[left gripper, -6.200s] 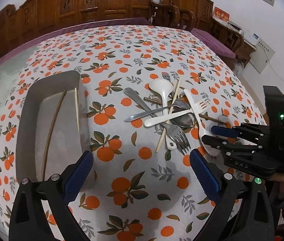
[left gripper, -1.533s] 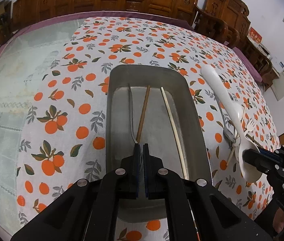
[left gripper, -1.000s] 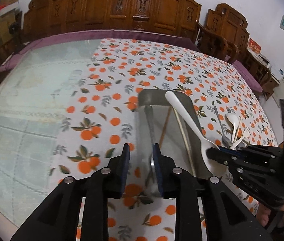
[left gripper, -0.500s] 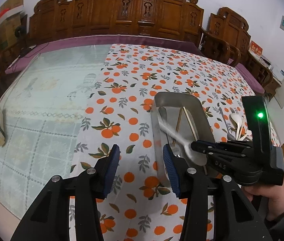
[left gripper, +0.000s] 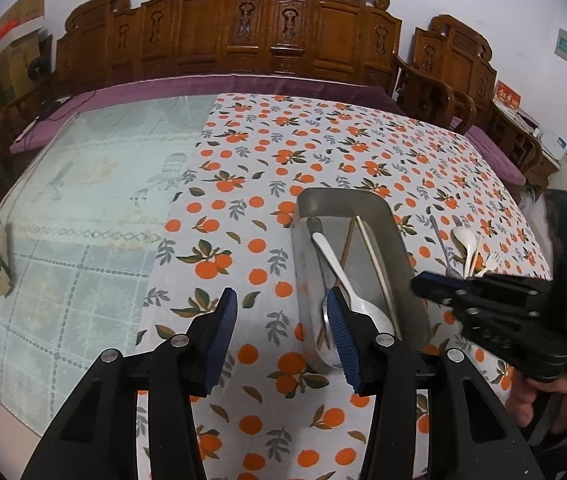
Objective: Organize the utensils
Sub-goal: 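Lower the white plastic fork into the tray and open the right tool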
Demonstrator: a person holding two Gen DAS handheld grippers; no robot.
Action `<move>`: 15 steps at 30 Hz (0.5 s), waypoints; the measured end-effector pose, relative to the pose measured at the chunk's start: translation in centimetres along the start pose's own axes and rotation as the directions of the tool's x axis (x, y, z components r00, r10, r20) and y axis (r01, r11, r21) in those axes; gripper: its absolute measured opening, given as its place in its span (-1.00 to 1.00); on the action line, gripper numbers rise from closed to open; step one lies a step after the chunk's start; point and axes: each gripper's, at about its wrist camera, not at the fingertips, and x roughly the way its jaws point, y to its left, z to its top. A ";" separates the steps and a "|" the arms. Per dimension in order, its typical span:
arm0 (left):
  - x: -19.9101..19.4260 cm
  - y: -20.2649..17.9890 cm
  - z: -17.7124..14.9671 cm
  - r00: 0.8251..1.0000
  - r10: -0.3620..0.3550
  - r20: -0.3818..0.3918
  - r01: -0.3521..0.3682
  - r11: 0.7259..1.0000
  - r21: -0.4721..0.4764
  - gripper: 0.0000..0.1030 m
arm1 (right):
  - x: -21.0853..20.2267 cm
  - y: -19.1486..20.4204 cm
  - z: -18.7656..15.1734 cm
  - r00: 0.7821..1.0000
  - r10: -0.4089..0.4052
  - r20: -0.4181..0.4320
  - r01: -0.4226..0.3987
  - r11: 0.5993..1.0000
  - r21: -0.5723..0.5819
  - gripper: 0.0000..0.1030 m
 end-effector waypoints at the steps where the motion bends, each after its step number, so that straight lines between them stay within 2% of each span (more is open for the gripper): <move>1: 0.0 -0.3 0.0 1.000 -0.001 0.000 0.001 1.000 0.002 -0.10 | -0.6 -0.2 -0.1 1.000 -0.004 0.008 0.004 1.000 -0.006 -0.78; 2: 0.0 -0.6 0.0 1.000 -0.003 -0.001 0.003 1.000 0.006 0.00 | -1.3 -0.5 -0.2 1.000 -0.008 0.018 0.008 1.000 -0.012 -0.78; 3: 0.0 -0.9 0.0 1.000 -0.004 0.002 0.004 1.000 0.008 0.28 | -2.0 -0.8 -0.3 1.000 -0.011 0.027 0.011 1.000 -0.016 -0.78; 4: -0.1 -1.2 0.0 1.000 -0.005 0.011 0.005 1.000 0.010 0.36 | -2.5 -1.1 -0.4 0.999 -0.013 0.032 0.013 1.000 -0.018 -0.78; 6: -0.2 -1.8 0.1 1.000 -0.011 0.013 0.011 1.000 0.014 0.38 | -4.0 -1.9 -0.9 0.999 -0.016 0.050 0.017 1.000 -0.021 -0.78; 9: -0.1 -2.6 0.0 1.000 -0.022 0.014 0.022 1.000 0.013 0.58 | -6.1 -3.0 -1.5 0.997 -0.028 0.073 0.029 0.999 -0.019 -0.59; 13: 0.1 -4.0 0.0 0.999 -0.034 0.009 0.034 0.999 0.017 0.73 | -8.2 -4.6 -2.5 0.994 -0.054 0.091 0.056 0.998 -0.016 -0.53; 15: 0.2 -4.7 -0.1 0.999 -0.033 0.007 0.033 0.999 0.023 0.76 | -9.4 -5.6 -3.0 0.992 -0.072 0.106 0.074 0.997 -0.014 -0.34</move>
